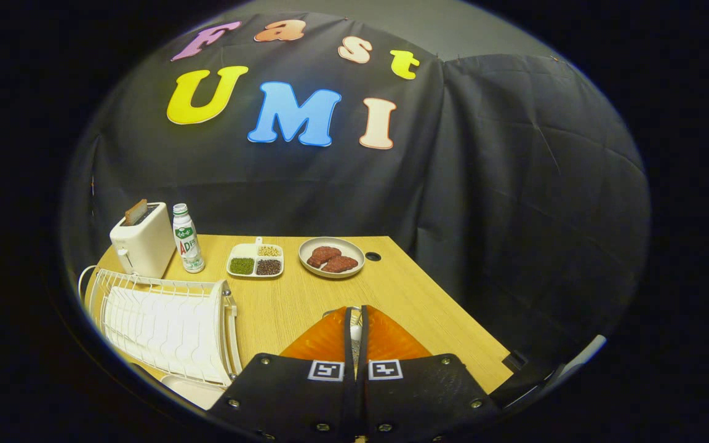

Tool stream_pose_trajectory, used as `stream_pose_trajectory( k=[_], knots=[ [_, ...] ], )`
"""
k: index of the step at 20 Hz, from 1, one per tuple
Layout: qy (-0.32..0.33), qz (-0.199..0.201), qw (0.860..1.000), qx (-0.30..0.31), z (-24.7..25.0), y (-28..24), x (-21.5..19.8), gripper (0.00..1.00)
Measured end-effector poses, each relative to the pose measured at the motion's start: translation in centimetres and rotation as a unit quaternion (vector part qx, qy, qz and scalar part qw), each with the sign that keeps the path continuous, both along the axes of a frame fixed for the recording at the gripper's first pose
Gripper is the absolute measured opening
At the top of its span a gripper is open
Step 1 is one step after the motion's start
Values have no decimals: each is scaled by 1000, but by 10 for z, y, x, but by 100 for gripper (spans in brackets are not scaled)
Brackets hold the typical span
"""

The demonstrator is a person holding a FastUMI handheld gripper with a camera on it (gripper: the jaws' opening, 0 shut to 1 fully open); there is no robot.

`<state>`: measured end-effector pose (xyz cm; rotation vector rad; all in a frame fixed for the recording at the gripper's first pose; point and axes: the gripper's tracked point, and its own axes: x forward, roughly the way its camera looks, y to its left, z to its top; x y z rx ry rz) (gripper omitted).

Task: Take the plate from the dish rack, then take the spoon from the basket and place it into the plate.

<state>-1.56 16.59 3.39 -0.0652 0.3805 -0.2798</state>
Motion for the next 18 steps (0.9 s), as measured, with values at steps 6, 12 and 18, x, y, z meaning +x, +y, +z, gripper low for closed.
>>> stream_pose_trajectory(
  k=[6, 12, 18],
  knots=[
    [-39, 37, 998, -17, 48, 24, -19, 0],
    [-57, 109, 992, -17, 75, 70, -67, 1],
    [-44, 206, 977, -9, 59, 129, -119, 0]
  ],
)
